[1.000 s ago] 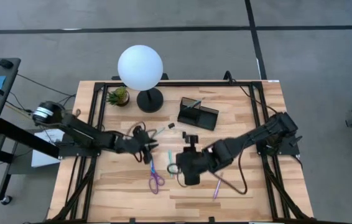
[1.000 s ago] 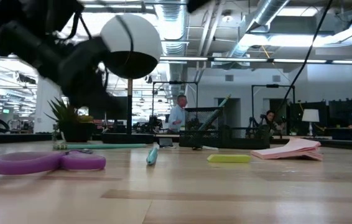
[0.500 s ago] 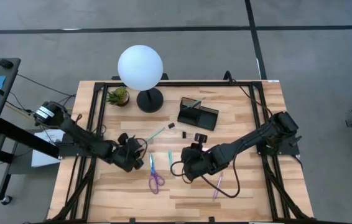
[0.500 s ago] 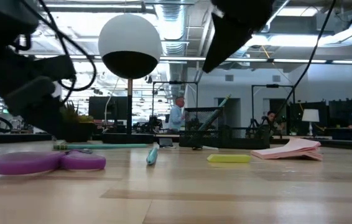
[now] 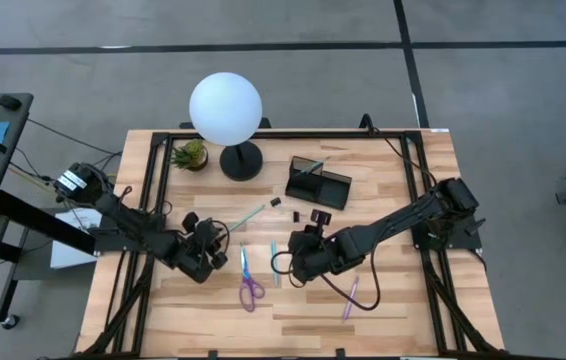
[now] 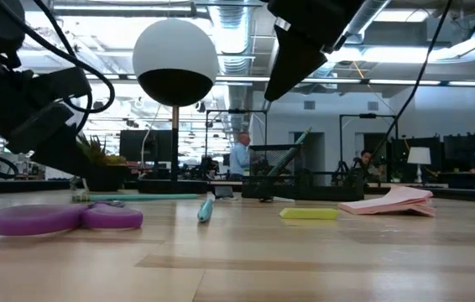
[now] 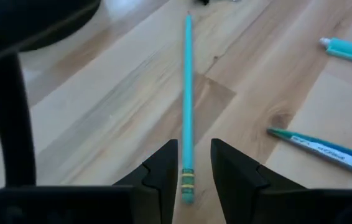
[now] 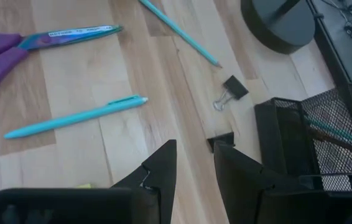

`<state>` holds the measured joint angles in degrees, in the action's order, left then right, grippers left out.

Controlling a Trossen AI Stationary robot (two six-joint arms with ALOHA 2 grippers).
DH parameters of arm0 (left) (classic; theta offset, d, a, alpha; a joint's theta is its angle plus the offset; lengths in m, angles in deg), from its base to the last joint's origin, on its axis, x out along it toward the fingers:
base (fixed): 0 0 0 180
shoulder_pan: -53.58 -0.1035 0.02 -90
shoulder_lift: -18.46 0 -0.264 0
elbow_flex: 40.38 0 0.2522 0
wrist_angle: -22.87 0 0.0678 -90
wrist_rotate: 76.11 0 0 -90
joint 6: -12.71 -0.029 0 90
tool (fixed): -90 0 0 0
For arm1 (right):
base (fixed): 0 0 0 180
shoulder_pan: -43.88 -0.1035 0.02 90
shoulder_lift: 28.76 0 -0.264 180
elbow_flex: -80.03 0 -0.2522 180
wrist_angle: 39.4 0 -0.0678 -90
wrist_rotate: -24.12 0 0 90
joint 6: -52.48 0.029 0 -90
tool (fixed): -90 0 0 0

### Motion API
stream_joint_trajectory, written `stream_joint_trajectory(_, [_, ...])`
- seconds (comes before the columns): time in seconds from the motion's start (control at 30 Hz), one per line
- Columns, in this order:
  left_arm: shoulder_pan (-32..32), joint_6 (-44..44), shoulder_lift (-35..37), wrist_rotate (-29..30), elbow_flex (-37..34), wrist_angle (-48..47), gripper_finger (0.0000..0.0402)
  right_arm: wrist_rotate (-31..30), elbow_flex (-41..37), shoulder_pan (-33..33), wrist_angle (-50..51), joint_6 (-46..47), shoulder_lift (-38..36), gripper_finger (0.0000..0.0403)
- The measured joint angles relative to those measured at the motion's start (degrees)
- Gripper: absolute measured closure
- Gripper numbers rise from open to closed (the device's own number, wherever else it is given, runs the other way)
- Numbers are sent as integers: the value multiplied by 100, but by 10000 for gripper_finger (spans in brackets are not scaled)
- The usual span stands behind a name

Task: Pick and place office supplies into organizer
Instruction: Put the blue pencil into the black desk organizer

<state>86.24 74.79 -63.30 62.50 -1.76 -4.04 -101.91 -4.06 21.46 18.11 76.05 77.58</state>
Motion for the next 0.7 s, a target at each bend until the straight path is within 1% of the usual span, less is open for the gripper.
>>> stream_joint_trajectory(0.17, [90,43,-202,536,0,120,310,0,0,-4,-4,-3,2,301])
stream_joint_trajectory(0.3, [183,447,-531,564,0,220,310,9,0,-4,-9,-4,2,301])
stream_joint_trajectory(0.4, [323,512,-913,568,0,480,310,11,0,-4,-9,-8,4,301])
stream_joint_trajectory(0.47, [382,593,-1112,568,0,404,310,12,0,-4,-9,-21,4,301])
stream_joint_trajectory(0.53, [407,819,-1215,587,0,307,310,13,0,-4,-9,-22,4,301])
stream_joint_trajectory(0.63, [412,862,-1230,618,-6,171,310,17,0,-4,-7,-22,4,301])
stream_joint_trajectory(0.7, [412,815,-1169,618,-125,351,310,17,0,-4,-7,-22,4,301])
